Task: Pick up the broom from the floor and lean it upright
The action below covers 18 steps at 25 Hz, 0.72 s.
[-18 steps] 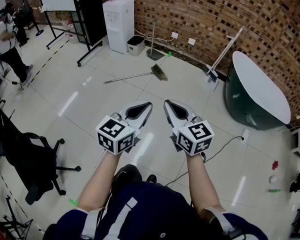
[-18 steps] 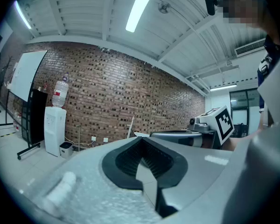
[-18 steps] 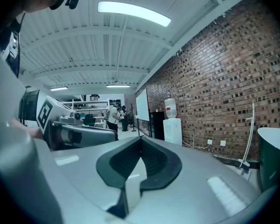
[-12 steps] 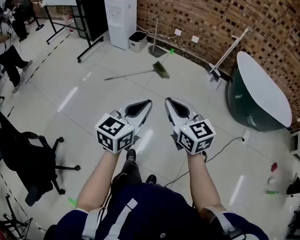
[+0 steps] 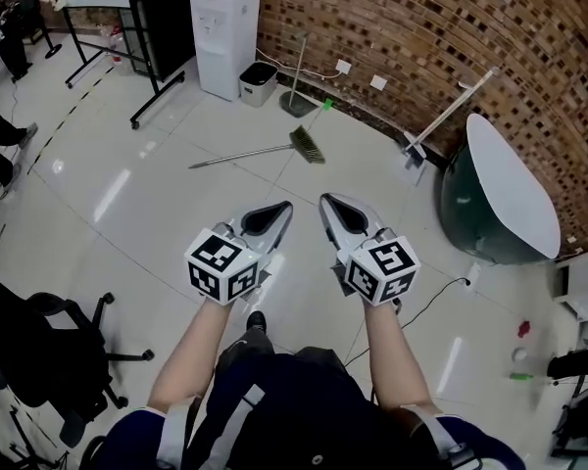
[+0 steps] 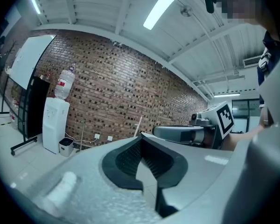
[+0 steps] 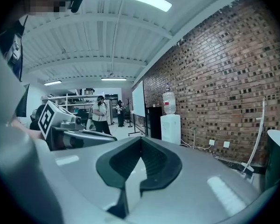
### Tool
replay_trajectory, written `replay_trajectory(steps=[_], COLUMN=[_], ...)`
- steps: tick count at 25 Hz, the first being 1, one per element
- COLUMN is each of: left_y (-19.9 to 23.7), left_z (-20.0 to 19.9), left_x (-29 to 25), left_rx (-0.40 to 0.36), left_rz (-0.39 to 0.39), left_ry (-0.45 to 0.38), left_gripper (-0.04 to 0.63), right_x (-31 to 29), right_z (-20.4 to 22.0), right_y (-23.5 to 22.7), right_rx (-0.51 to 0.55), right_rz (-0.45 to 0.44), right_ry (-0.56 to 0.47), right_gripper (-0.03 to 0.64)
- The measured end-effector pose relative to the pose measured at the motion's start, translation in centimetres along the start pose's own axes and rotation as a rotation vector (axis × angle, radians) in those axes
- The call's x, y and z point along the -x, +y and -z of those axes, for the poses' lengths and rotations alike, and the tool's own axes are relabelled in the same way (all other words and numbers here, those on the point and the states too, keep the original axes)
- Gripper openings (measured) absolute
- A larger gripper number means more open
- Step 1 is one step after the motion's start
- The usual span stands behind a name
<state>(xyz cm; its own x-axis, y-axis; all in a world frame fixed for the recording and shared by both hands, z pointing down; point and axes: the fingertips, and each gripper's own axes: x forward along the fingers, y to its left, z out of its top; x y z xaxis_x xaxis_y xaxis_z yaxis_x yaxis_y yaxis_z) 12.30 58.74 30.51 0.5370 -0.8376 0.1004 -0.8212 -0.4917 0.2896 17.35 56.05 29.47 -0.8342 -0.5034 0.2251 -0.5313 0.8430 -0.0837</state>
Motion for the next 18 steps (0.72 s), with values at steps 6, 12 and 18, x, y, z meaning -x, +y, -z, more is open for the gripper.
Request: replay_trajectory(steps=[6, 12, 18], left_y=[6.4, 12.1, 18.2], left_z=[-0.8, -0.6, -1.8], left_x=[-1.9, -5.9, -12.4], left_rx=[0.02, 0.034, 0.031], left_rz=[-0.013, -0.047, -0.129], left_ry=[0.031, 0.058, 0.075], left_gripper=[-0.003, -0.003, -0.003], right_x=[-5.9, -11.4, -18.6], right_z=[-0.3, 0.1, -0.7], right_y=[-2.6, -7.1, -13.7], right_rx=[-0.033, -0.048, -0.039], right_rz=[0.01, -0.014, -0.112], right_ry=[0.028, 0.038, 0.037], right_gripper=[0.003, 0.003, 0.003])
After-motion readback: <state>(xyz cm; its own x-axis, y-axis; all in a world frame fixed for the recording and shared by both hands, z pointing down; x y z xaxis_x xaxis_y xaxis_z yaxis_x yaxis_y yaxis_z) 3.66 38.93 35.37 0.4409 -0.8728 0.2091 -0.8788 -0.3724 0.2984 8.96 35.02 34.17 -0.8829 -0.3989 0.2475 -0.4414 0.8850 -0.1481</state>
